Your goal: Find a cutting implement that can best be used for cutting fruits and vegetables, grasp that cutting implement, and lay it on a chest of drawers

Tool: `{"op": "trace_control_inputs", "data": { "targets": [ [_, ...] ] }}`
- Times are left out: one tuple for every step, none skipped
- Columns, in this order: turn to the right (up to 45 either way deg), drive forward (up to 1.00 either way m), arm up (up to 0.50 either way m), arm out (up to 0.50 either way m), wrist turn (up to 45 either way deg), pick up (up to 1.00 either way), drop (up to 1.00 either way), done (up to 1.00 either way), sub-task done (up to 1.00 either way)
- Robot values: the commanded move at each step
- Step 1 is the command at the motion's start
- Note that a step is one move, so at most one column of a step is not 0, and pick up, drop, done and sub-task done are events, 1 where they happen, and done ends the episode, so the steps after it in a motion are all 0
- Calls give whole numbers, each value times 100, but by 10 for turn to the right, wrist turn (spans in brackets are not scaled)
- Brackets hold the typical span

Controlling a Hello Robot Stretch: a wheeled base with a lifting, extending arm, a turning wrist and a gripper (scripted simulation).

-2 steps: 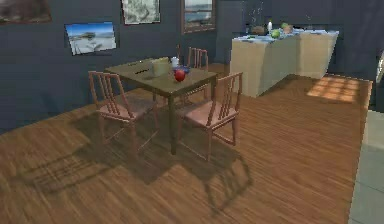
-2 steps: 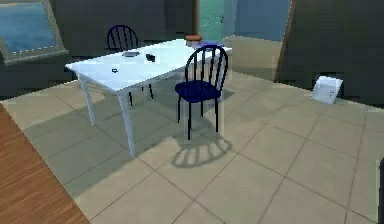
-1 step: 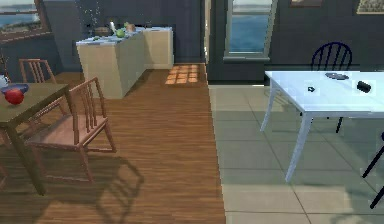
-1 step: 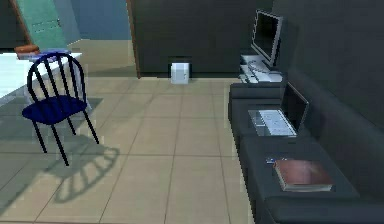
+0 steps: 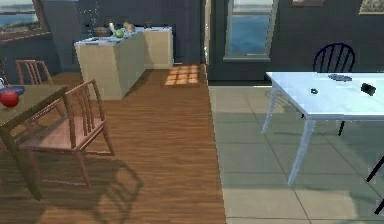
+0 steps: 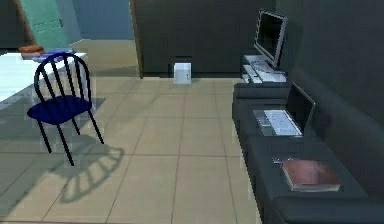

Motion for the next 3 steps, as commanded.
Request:
{"op": "trace_control_inputs", "data": {
  "targets": [
    [-450,0,0,0,0,0,0,0,0],
    [-330,0,0,0,0,0,0,0,0],
    [0,100,0,0,0,0,0,0,0]
  ]
}}
